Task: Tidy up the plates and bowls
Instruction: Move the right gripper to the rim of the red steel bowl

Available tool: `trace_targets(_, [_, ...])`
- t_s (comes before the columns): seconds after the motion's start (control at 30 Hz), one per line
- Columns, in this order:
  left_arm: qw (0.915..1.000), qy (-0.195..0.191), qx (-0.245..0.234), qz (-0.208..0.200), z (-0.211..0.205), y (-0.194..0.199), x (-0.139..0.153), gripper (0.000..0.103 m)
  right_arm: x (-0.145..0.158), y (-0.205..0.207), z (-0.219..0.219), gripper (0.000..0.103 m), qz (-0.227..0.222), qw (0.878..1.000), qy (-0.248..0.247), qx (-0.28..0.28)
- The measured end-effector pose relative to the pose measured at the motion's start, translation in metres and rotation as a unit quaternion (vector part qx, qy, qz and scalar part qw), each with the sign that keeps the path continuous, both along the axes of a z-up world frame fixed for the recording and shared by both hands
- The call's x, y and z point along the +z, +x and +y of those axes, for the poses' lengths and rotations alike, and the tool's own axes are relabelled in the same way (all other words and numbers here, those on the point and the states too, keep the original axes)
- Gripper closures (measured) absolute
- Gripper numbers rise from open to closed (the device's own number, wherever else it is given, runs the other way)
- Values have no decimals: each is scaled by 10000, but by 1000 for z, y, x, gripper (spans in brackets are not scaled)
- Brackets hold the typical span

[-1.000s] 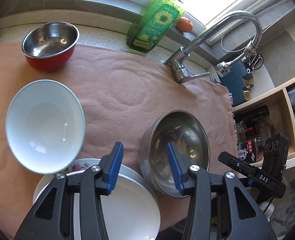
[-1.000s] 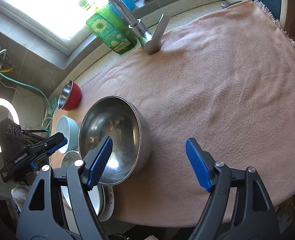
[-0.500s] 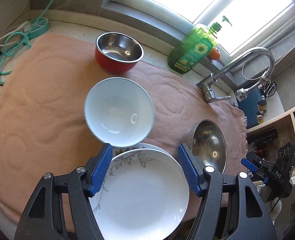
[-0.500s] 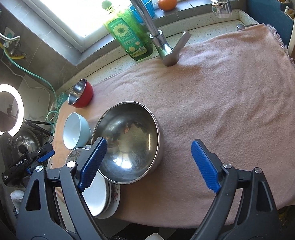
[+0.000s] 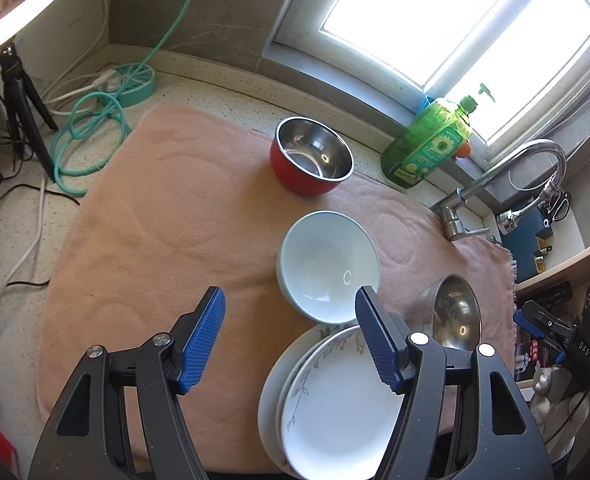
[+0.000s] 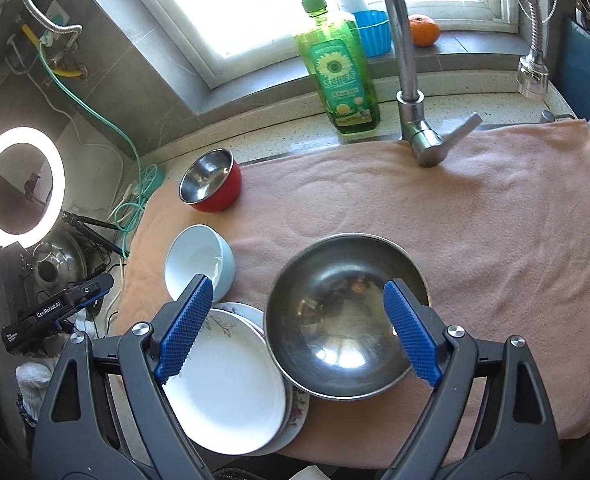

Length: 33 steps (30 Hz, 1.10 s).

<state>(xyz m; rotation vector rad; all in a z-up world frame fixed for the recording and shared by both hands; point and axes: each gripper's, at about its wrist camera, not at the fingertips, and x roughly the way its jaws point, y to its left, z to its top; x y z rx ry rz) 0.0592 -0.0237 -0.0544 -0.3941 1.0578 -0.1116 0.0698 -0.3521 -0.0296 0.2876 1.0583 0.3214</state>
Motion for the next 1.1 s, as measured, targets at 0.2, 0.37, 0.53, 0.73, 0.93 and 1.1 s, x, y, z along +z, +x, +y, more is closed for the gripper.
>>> trace_targets(0.2, [9993, 295, -250, 12, 21, 31, -1, 36, 16, 30, 54, 13, -202, 9989, -375, 190])
trace_targets(0.37, [9979, 401, -507, -10, 36, 66, -2, 36, 13, 65, 90, 13, -118, 9986, -461, 225])
trace_targets(0.53, [9973, 254, -695, 31, 43, 101, -8, 36, -4, 101, 109, 13, 220, 9996, -143, 88])
trace_targets(0.73, [9954, -88, -908, 278, 43, 140, -25, 36, -29, 138, 128, 13, 595, 9982, -34, -30])
trace_targets(0.93, [9940, -228, -916, 551, 39, 178, -42, 36, -53, 171, 146, 14, 834, 9964, -103, -100])
trace_targets(1.1, [9911, -276, -1093, 712, 33, 197, -52, 36, -74, 195, 155, 26, 1046, 9944, -13, -139])
